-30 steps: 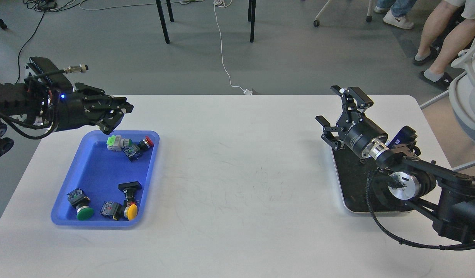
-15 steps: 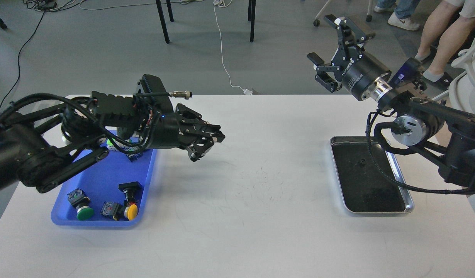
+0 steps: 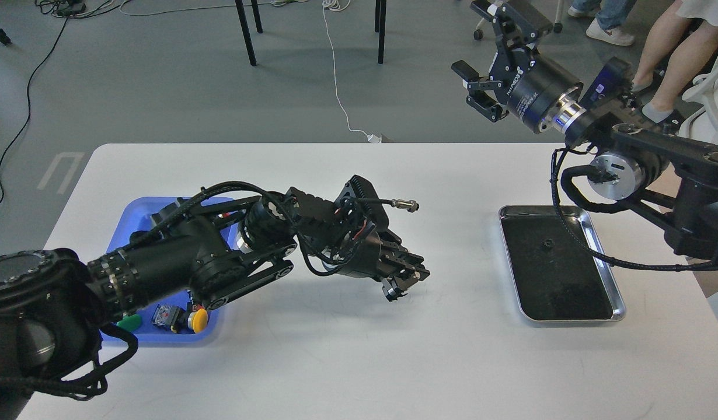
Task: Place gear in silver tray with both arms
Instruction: 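Lift the gear and carry it toward the table center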
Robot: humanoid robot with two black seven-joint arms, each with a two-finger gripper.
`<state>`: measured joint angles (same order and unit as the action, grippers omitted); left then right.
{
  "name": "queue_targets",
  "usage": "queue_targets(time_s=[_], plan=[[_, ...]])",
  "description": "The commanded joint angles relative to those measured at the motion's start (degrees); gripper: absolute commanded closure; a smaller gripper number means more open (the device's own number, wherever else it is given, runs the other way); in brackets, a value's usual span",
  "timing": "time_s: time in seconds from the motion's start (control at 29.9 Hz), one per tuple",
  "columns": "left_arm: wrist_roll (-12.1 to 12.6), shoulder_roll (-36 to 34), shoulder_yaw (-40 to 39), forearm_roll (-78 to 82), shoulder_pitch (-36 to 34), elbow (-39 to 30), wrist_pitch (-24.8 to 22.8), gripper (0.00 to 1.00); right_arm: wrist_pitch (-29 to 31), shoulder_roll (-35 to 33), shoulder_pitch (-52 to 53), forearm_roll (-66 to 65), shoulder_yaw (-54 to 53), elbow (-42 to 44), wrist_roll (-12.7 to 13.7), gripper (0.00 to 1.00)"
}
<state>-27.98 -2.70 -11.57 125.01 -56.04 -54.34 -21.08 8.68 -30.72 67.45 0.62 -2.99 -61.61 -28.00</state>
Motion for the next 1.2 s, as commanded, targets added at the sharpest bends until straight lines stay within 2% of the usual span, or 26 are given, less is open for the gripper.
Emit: queue_targets(time_s=[0.0,0.4,0.94,1.07,1.17], plan=[[0.0,2.7,1.5,0.0,-0.4,2.2,0.0,0.81,-0.1,0.1,0.0,0.0,1.2,0.2,0.0,0.03],[0.0,2.7,4.5,0.0,-0.4,10.0,1.1,0.81,-0.3,0.0,-0.3,0.0,1.4,0.2,0.0,0.03],[0.0,2.7,5.3,0.0,-0.5,10.3,1.2,0.80,-0.2,0.0,-1.2,-0.1,1.4,0.2,0.0,0.03],[0.0,2.7,6.8,0.0,-0.5,10.3,1.2,0.76,-0.2,-0.2,-1.2,-0.1,1.4,0.1,0.0,0.03],[0.0,2.7,6.8,0.0,-0.4,10.3,1.3,0.69,-0.2,-0.3,-1.1,-0.1,1.4,0.1,0.0,0.03]])
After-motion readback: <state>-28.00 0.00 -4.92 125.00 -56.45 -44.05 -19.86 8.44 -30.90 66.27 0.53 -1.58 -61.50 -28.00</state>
